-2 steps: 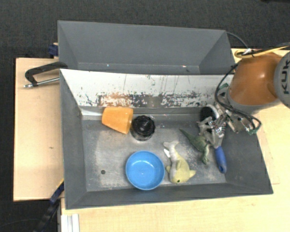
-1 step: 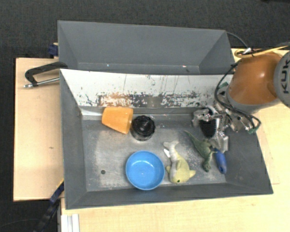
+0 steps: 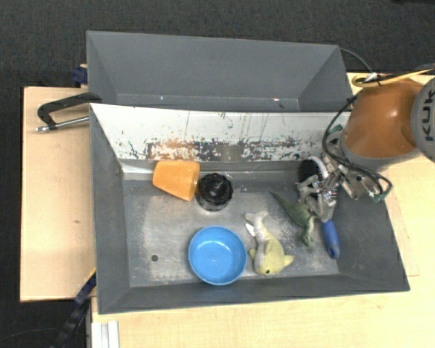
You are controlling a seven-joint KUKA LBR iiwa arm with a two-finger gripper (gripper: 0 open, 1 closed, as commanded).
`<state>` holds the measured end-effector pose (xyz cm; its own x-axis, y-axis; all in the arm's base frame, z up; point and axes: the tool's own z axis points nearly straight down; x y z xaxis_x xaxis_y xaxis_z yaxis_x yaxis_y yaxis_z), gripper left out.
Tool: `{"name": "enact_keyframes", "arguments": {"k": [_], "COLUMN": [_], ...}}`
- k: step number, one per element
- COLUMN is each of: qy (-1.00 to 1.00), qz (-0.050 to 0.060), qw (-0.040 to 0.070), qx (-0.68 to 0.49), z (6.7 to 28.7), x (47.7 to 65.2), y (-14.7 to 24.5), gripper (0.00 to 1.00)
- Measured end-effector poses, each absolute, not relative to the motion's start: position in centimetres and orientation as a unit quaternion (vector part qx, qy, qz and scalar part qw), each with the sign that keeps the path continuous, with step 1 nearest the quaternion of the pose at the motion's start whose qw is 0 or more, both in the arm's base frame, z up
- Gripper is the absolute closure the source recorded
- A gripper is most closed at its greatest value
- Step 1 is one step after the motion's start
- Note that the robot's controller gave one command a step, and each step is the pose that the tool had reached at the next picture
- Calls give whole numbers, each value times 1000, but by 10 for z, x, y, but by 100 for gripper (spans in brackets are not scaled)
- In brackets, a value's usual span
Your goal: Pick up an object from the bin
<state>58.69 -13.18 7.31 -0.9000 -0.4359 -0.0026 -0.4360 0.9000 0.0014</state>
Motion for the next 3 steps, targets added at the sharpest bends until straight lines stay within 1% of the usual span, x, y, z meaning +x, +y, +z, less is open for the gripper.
{"name": "enact_keyframes", "arguments": {"k": [1,2,3], "qy": [975,975,974], "qz": [0,1,-3], "qw": [5,1,6], "qx": [-223,-224,-227], "z": [74,73,199], "x": [589,587,535], "y": [-131,-132,-156], "gripper": [0,100,100]}}
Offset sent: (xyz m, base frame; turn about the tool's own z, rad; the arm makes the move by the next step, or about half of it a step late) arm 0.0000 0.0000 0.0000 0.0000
